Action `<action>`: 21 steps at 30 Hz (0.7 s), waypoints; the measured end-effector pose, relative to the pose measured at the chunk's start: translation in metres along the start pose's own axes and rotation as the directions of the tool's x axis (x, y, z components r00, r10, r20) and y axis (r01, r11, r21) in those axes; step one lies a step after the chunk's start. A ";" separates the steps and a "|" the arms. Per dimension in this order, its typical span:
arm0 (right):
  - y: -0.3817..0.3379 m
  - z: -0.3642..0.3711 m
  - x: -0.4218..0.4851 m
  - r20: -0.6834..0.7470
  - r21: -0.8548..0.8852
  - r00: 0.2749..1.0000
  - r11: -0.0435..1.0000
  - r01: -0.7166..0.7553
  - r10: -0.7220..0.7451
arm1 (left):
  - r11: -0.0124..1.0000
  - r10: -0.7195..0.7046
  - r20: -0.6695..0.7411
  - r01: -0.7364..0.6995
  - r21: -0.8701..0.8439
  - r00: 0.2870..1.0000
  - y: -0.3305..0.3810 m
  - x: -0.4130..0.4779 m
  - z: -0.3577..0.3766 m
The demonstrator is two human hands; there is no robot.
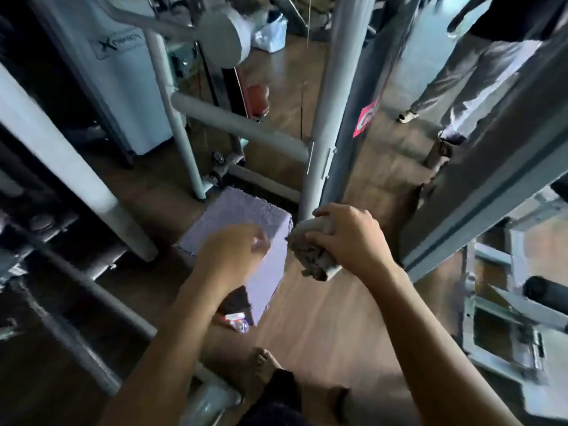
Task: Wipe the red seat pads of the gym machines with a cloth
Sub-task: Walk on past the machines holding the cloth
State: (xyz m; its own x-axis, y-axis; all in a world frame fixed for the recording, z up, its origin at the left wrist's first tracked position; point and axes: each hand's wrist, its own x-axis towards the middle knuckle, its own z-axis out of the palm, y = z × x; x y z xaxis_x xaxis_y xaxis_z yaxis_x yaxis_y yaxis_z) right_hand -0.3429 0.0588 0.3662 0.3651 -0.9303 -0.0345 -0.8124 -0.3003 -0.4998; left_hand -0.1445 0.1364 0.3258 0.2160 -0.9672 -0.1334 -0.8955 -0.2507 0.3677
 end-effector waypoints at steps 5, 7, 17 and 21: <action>-0.015 0.012 0.098 0.078 -0.013 0.996 0.998 0.055 -0.054 | 0.996 -0.043 -0.122 0.052 0.066 0.992 -0.030 0.075 -0.025; -0.025 0.019 0.131 0.105 0.002 0.989 0.994 0.105 -0.105 | 0.992 -0.075 -0.166 0.091 0.088 0.983 -0.041 0.094 -0.034; -0.097 0.086 0.242 0.380 0.192 0.832 0.914 0.357 -0.405 | 0.893 -0.434 -0.168 0.399 -0.206 0.885 -0.095 0.127 -0.020; -0.104 0.108 0.271 0.470 0.335 0.746 0.877 0.343 -0.472 | 0.632 -0.644 -0.079 0.471 -0.615 0.761 -0.100 0.140 -0.008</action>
State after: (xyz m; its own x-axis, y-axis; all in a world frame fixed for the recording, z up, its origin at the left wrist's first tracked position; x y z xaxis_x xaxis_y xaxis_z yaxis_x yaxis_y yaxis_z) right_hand -0.1103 -0.1390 0.3153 0.8691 -0.4538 -0.1966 -0.4351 -0.5124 -0.7404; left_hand -0.0219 0.0255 0.2777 0.7719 -0.5777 -0.2652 -0.2254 -0.6388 0.7356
